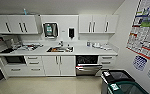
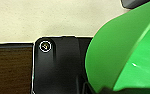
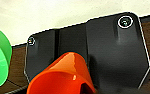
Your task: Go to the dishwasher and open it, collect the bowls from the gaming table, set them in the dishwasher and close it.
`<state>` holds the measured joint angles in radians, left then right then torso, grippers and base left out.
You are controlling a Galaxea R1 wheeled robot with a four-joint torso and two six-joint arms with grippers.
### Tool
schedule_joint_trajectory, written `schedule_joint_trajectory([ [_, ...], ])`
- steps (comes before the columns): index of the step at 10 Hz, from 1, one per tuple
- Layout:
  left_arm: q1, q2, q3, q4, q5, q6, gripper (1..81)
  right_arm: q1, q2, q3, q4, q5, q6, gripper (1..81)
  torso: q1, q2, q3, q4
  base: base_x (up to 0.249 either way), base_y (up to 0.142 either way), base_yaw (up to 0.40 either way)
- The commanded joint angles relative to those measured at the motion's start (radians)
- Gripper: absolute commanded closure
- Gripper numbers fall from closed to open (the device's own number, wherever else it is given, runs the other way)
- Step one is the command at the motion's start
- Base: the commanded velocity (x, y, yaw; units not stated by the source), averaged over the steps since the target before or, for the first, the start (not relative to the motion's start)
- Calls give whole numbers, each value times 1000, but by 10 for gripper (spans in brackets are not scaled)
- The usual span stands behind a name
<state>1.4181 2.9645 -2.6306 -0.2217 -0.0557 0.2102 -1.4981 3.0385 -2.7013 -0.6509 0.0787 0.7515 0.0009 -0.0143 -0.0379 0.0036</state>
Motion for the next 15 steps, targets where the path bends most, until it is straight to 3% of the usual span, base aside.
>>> schedule_joint_trajectory([
  [1,-58,-4,4,-7,48,6,811,52,1,2,-12,-36,-3,811,0,0,0,0,179,0,0],
  [15,-58,-4,4,-7,50,5,811,54,2,2,-12,-37,-4,811,1,0,0,0,178,0,0],
])
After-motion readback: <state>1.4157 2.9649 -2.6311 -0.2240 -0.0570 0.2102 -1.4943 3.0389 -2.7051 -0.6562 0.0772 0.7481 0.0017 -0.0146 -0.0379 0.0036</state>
